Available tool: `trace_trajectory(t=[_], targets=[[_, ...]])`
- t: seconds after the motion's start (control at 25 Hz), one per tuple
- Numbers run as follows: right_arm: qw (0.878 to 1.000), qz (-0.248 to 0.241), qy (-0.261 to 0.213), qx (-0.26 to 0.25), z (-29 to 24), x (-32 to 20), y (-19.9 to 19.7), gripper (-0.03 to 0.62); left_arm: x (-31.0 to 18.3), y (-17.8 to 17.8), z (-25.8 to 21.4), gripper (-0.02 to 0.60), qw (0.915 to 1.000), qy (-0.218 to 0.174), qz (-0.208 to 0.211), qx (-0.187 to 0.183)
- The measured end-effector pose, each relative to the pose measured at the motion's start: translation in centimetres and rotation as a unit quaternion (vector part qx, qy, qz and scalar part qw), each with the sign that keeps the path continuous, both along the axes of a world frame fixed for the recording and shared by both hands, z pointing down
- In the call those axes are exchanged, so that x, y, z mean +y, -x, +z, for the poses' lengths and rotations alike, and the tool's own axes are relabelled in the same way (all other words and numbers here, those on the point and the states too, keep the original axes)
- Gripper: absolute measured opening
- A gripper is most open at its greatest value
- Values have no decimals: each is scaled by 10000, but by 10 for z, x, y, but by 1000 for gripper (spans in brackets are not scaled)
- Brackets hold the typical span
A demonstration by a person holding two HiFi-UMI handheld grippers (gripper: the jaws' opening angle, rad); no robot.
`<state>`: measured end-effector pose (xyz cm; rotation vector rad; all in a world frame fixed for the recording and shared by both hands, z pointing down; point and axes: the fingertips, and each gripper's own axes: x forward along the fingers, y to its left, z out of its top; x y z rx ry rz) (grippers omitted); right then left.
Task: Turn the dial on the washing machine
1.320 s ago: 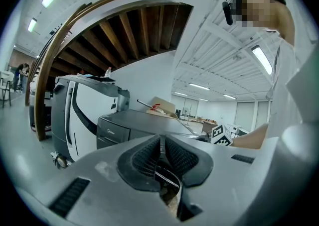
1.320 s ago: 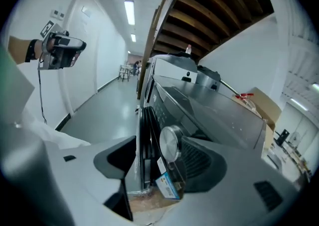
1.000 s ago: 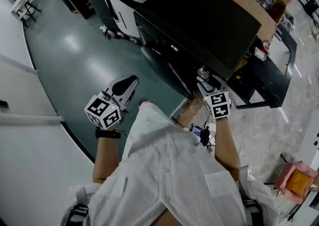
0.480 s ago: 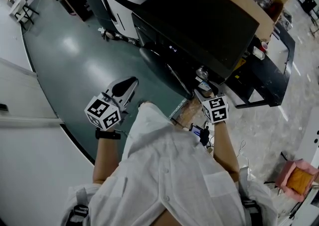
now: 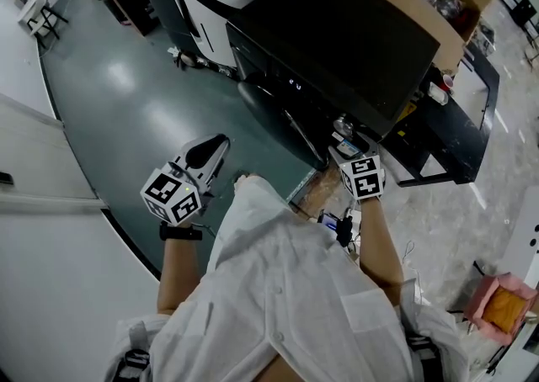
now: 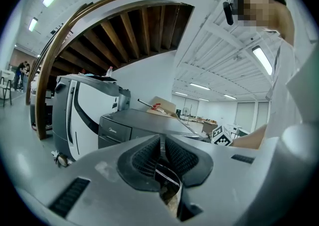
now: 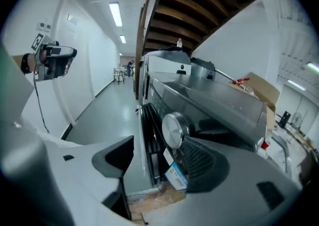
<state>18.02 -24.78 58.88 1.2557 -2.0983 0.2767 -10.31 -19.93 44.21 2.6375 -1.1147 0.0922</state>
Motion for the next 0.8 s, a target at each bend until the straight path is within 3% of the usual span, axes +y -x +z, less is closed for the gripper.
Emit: trace_trajectory(t=[0.32, 0.56, 0.64, 0.8], targets=[[9933, 287, -205, -1099, -24, 30, -17, 286, -4, 3, -1, 37, 10000, -50, -21, -5], [9778, 680, -649, -1873, -57, 34, -43, 217, -9, -2, -4, 37, 9999, -73, 83, -20], [9826, 479, -694, -1657, -58, 28, -36, 204, -9, -4, -5, 37, 9999, -78, 122, -19], [9962, -190, -636, -565, -44, 8, -8, 236, -8, -9, -3, 37, 9998, -67, 186, -41]])
